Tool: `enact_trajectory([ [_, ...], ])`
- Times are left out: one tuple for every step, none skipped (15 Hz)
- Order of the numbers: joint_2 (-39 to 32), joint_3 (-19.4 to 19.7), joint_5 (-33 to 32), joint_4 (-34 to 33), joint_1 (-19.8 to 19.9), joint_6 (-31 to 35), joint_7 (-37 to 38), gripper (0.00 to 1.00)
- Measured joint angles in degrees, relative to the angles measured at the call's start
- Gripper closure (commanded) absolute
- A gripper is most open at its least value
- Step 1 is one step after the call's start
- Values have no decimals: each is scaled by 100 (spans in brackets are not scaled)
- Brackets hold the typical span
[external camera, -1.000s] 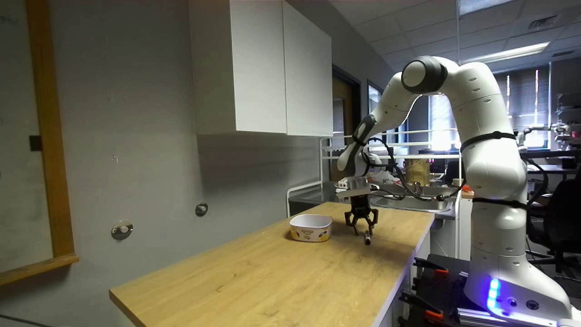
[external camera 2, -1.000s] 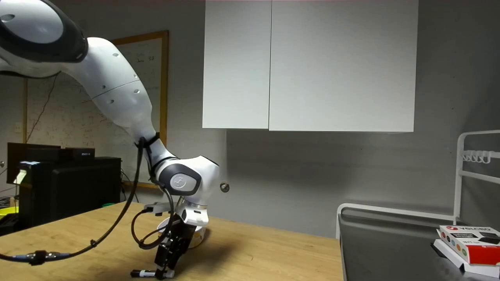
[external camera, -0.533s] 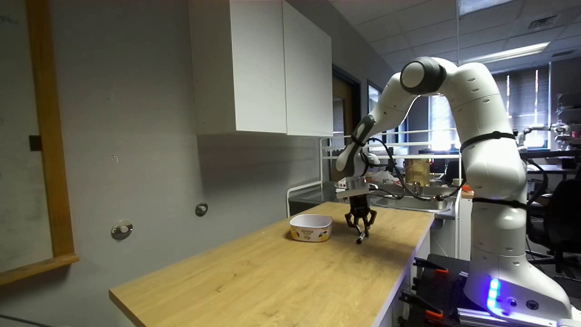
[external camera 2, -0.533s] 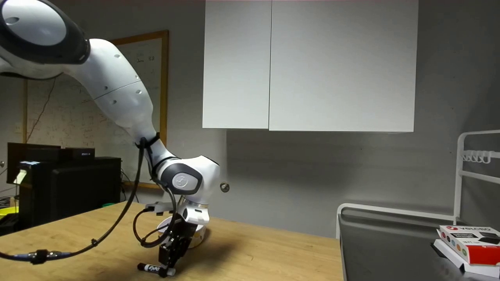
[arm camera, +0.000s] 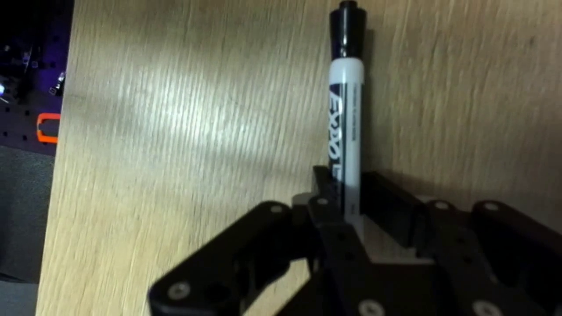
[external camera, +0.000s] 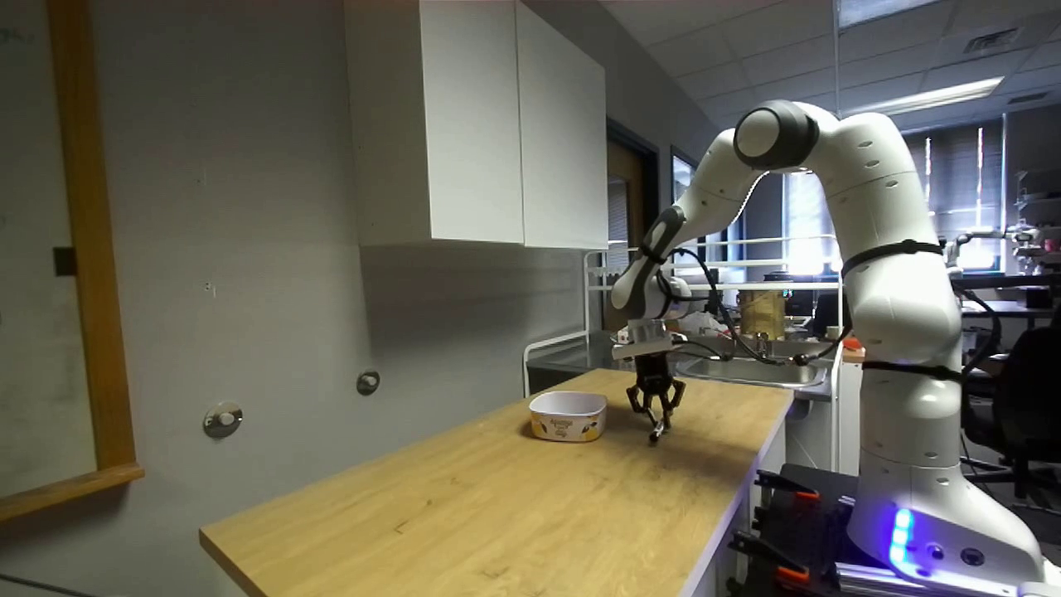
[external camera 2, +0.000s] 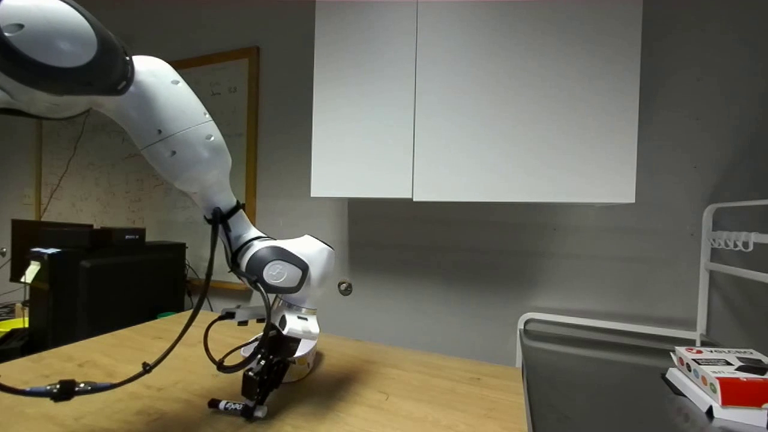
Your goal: Put the marker in the bowl
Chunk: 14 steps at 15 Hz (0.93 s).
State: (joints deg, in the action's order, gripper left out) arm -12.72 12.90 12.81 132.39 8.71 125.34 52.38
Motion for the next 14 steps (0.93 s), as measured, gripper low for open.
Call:
enact_trajectory([
  [116,-10,-64,6,-48,-21,-1,94],
  [260,-15,-149,10,-102,-40,0,94],
  [427,-24,-255,16,-150,-57,8,94],
  [600,-43,-364,26,-187,-64,18,94],
  [785,-65,-491,40,-220,-66,39,94],
  [971,-91,-627,55,-245,-64,75,94],
  [1150,-134,-762,68,-254,-45,127,94],
  [1325,-186,-883,77,-257,8,188,94],
  [1477,-241,-957,75,-258,81,234,94],
  [1608,-299,-1013,67,-258,169,280,94],
  [1710,-362,-1045,45,-258,259,324,94],
  [1778,-429,-1073,-1,-258,322,370,94],
  [1812,-504,-1117,-77,-260,374,444,94],
  [1817,-583,-1175,-171,-262,408,536,94],
])
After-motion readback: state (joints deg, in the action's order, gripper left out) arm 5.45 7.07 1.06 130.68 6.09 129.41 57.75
